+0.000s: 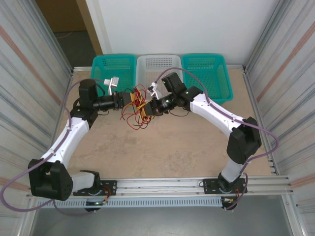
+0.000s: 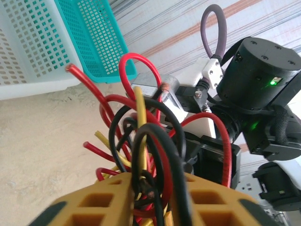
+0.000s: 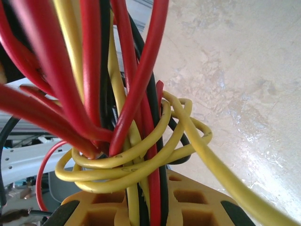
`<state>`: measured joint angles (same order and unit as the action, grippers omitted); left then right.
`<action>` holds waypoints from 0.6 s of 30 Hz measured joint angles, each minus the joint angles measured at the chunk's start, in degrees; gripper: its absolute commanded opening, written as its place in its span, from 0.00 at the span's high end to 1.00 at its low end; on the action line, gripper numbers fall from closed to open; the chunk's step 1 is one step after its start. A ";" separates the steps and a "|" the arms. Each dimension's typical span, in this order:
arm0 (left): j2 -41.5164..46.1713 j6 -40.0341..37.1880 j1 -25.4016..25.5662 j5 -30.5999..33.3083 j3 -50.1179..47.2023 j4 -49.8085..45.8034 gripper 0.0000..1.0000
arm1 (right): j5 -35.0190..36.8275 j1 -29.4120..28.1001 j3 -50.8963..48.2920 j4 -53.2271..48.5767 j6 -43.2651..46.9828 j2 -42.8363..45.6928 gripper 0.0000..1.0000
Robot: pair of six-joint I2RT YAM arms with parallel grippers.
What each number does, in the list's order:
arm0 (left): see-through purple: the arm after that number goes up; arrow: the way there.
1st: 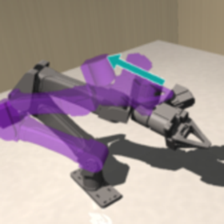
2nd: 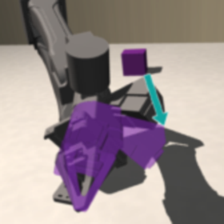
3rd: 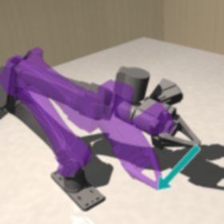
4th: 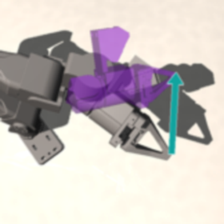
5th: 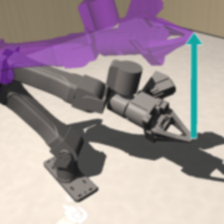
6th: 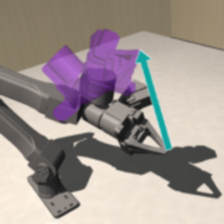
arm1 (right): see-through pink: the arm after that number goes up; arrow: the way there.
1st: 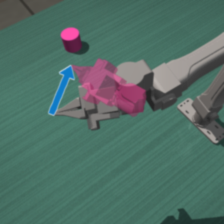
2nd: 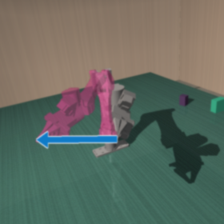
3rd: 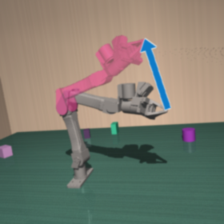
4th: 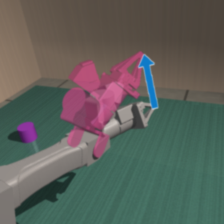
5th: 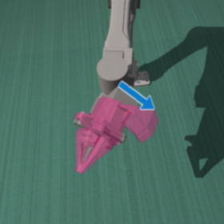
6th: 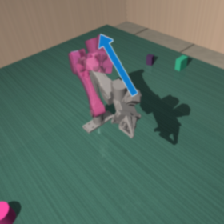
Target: Untangle the cables
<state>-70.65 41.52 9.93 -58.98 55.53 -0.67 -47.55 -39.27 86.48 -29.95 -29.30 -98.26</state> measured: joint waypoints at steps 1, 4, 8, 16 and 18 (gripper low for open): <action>0.00 -0.26 0.00 0.15 -0.17 0.02 0.84 | 0.00 -0.04 0.00 -0.02 0.00 0.00 1.00; 0.00 -0.42 0.00 0.57 -0.66 0.09 0.90 | 0.00 -0.15 0.00 -0.17 0.00 0.00 1.00; 0.00 -0.07 0.00 1.20 -1.36 1.31 1.00 | 0.79 -0.15 0.00 -0.17 0.02 -0.02 0.97; 0.00 5.16 0.72 2.05 -6.75 9.49 1.00 | 6.03 0.55 -0.57 0.20 0.04 0.79 0.22; 0.00 6.27 0.87 2.05 -7.48 10.51 1.00 | 7.43 1.66 -2.99 1.62 -0.20 2.99 0.17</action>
<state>-70.65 47.79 10.81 -56.93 48.05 9.85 -40.12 -37.60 83.48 -28.34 -29.50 -95.26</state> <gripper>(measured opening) 0.106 0.782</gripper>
